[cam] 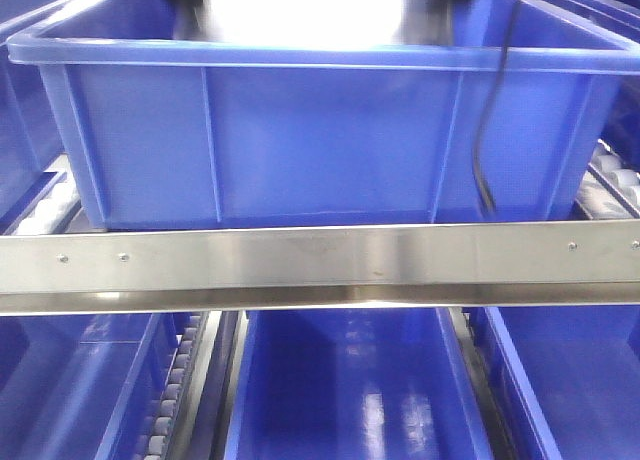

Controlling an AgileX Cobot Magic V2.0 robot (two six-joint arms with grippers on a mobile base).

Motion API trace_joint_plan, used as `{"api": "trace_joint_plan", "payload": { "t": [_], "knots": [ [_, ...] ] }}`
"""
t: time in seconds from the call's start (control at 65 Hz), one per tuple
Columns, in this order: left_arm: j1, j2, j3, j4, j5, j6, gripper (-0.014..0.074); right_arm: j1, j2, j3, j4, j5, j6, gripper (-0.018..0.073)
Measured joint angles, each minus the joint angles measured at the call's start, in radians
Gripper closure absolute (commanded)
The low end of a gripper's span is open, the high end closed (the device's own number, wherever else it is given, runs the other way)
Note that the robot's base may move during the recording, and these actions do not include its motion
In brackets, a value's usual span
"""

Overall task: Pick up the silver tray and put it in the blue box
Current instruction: 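Lower the held silver tray with both grippers into the blue bin, then open both grippers and raise both arms away from the bin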

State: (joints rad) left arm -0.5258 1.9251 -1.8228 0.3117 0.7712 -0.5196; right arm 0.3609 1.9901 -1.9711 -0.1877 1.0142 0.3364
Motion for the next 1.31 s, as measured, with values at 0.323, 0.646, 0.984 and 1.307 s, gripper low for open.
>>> {"api": "trace_joint_plan", "payload": {
  "t": [0.323,0.646,0.984,1.307],
  "knots": [
    [0.009,0.029,0.0,-0.011,-0.036,0.0,0.0504,-0.009,0.006,0.0,0.002,-0.016,-0.003,0.0326],
    [0.012,0.029,-0.028,-0.023,-0.08,0.006,0.0218,-0.008,0.006,-0.002,0.015,-0.024,-0.017,0.0002],
    [0.012,-0.045,-0.095,-0.088,0.075,0.095,0.0275,-0.008,-0.119,-0.002,0.019,0.025,-0.021,0.0308],
    [0.009,-0.287,-0.036,-0.108,0.25,0.148,0.0694,0.016,-0.353,0.126,0.019,0.051,-0.04,0.0504]
  ]
}}
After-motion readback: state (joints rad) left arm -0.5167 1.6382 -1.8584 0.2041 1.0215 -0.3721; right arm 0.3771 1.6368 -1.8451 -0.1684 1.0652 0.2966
